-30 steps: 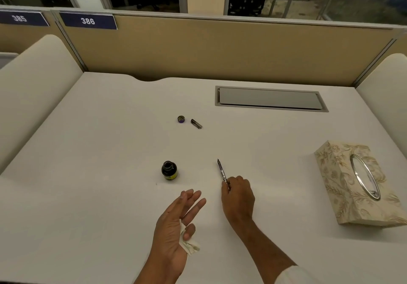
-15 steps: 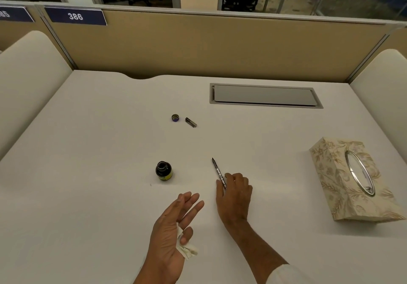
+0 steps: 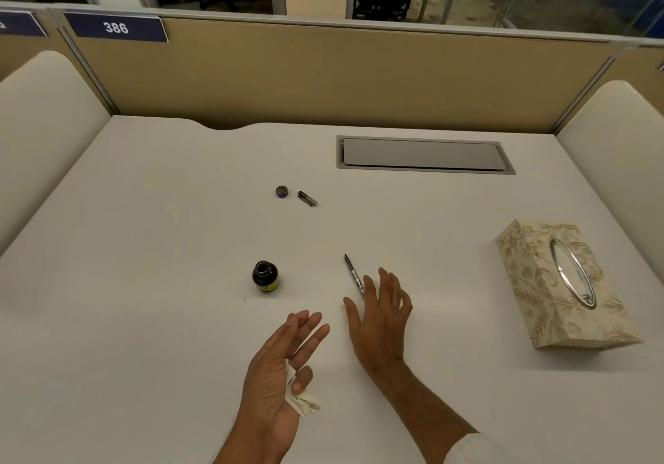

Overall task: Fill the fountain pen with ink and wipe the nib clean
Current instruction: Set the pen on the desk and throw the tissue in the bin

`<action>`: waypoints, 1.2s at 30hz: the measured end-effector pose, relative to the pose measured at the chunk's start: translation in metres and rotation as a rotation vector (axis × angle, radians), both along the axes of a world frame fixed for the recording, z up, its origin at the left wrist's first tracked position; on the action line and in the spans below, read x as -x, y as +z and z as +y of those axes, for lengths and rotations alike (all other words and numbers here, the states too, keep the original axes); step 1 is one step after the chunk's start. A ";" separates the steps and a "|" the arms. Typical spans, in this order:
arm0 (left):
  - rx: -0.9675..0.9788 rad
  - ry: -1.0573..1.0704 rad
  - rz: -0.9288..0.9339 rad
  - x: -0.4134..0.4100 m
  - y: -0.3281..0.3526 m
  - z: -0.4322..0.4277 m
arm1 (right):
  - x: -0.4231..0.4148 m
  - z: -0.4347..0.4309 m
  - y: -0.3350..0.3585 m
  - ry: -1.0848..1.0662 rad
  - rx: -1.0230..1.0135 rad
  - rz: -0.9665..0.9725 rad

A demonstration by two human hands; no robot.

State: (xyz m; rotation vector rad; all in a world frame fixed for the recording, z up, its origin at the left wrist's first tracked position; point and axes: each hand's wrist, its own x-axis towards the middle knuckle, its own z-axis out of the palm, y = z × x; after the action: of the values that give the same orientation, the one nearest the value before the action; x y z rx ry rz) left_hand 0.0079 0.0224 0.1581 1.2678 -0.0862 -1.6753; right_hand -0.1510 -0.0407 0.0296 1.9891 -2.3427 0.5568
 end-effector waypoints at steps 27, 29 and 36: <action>0.219 -0.062 0.302 0.108 0.050 0.130 | 0.055 0.259 0.199 -0.130 -0.424 -1.456; 0.241 -0.040 0.280 0.130 0.052 0.160 | 0.077 0.287 0.200 -0.108 -0.421 -1.494; 0.221 -0.109 0.154 0.200 0.051 0.263 | 0.150 0.382 0.183 -0.151 -0.375 -1.530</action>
State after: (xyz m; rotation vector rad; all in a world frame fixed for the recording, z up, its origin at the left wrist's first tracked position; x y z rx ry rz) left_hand -0.1919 0.2857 0.2086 0.9811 -0.2450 -1.7969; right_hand -0.3008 0.3417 0.2127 1.5360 -3.3826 2.4308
